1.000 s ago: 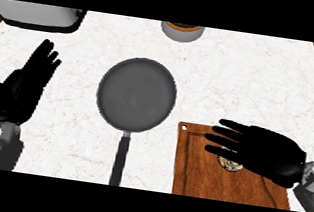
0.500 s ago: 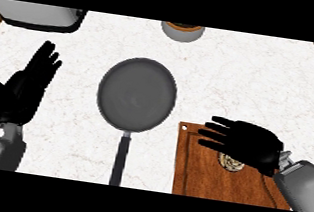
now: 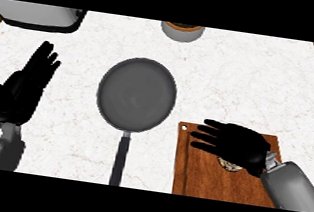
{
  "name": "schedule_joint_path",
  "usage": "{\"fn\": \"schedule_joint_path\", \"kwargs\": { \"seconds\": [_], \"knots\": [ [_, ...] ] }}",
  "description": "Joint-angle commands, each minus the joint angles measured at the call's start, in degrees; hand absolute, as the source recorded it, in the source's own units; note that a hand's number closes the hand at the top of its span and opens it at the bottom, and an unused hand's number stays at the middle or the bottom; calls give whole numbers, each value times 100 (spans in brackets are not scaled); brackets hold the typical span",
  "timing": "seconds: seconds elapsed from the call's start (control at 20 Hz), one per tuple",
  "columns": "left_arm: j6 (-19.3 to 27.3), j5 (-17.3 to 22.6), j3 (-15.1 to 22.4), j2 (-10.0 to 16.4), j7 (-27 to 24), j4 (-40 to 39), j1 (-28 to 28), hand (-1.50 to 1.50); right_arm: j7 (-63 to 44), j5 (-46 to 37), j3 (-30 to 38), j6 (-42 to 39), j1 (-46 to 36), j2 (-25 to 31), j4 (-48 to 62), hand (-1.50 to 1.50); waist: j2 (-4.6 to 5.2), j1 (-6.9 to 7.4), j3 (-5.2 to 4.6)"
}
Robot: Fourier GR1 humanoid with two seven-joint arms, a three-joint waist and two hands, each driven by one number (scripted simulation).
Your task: Pick the cupcake from the cutting board and place it in the pan
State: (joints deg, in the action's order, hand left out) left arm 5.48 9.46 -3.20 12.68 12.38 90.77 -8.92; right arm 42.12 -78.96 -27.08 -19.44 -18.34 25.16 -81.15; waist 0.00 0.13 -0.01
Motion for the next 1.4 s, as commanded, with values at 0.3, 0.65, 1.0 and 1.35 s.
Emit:
{"fn": "schedule_joint_path", "kwargs": {
  "seconds": [0.3,0.65,1.0,1.35],
  "knots": [
    [-74,-121,-33,-69,193,242,91,0,626,-385,-43,454,66,-341,599,150,-1,6,1],
    [-53,-285,-99,-137,129,286,193,0,915,-541,160,714,77,-604,951,150,-3,3,1],
    [-273,-134,-316,-100,-84,-110,34,0,1269,-83,752,899,73,-599,800,150,0,-18,0],
    [-66,-285,-125,-218,120,15,12,0,-2333,-209,1042,439,239,-2476,555,150,-98,-105,-9]
  ]
}}
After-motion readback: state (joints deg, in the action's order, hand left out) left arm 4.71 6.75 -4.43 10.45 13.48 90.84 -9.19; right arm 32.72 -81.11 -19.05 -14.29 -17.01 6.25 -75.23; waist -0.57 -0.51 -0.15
